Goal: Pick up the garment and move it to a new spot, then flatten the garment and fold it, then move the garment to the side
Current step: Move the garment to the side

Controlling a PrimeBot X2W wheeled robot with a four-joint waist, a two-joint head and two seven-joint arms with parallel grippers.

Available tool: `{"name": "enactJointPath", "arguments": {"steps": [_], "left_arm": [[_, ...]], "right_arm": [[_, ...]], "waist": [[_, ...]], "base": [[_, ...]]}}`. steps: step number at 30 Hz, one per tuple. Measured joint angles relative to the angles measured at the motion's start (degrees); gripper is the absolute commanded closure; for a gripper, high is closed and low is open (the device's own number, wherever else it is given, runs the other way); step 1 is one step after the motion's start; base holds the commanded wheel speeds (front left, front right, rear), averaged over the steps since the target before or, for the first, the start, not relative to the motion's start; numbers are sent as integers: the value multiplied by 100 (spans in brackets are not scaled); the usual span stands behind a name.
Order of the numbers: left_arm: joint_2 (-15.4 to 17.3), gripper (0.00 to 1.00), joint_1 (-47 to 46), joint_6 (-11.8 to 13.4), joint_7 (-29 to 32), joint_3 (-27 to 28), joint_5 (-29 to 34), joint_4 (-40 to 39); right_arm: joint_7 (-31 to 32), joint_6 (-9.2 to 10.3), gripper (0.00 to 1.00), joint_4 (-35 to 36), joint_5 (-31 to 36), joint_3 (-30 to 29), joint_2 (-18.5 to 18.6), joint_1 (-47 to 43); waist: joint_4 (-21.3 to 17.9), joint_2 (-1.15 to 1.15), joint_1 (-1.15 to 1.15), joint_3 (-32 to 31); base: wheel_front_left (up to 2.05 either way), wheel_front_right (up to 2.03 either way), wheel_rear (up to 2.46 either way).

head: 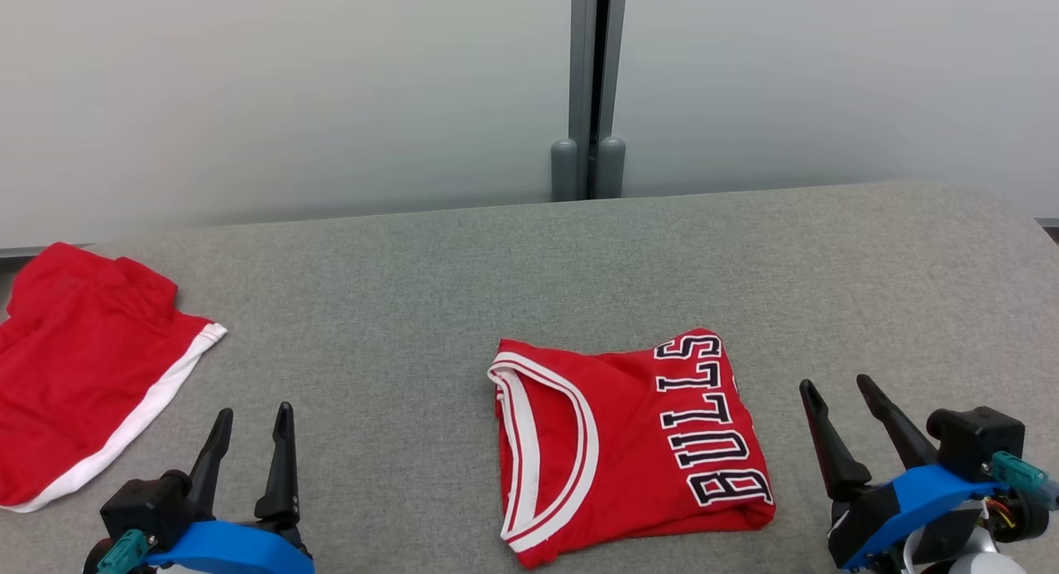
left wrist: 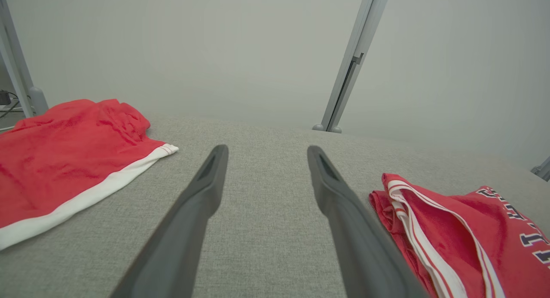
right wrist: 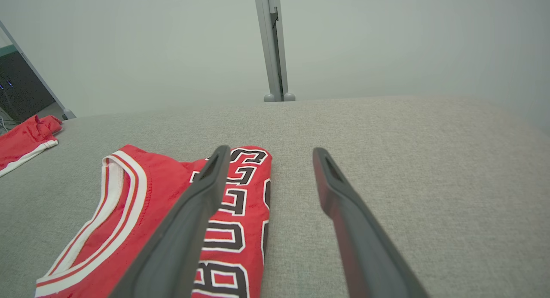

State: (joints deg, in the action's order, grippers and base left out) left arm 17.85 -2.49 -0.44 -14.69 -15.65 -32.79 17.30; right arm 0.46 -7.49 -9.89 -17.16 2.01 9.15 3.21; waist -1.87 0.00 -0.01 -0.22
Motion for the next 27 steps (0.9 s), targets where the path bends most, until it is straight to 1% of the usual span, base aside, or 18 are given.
{"name": "enactJointPath", "arguments": {"steps": [6, 10, 12, 14, 17, 20, 25, 27], "left_arm": [[-1, 0, 0, 15, 3, -19, -18, -13], [15, 0, -8, 43, 5, -24, -16, -91], [33, 0, -36, 47, 15, -24, -14, -149], [58, 0, -95, 49, 24, -25, 2, -208], [63, 0, -241, 44, 67, -112, 34, -282], [51, 0, -343, 35, 103, -179, 66, -324], [63, 0, -451, 4, 123, -221, 109, -330], [62, 0, -492, -10, 124, -243, 111, -325]], "right_arm": [[143, 0, 0, 4, -21, 12, -2, -1], [519, 0, 0, -10, -179, 27, -98, 157], [932, 0, 0, -69, -245, -4, -176, 419], [1530, 0, 0, -268, -237, -110, -275, 639], [2318, 1, 0, -572, 8, -400, -363, 917], [2885, 1, 0, -829, 235, -624, -470, 1180], [3374, 0, 0, -1324, 495, -754, -561, 1366], [3428, 0, 0, -1462, 641, -770, -582, 1374]], "waist": [[44, 0, 0, 21], [64, 0, 0, 130], [75, 0, 0, 212], [93, 0, 0, 307], [202, 0, 1, 412], [347, 0, 1, 522], [560, 0, 1, 693], [626, 0, 1, 754]], "base": [[0, 0, 0], [0, 0, 0], [0, 0, 0], [0, 0, 0], [0, 0, 0], [0, 0, 0], [0, 0, 0], [0, 0, 0]]}}
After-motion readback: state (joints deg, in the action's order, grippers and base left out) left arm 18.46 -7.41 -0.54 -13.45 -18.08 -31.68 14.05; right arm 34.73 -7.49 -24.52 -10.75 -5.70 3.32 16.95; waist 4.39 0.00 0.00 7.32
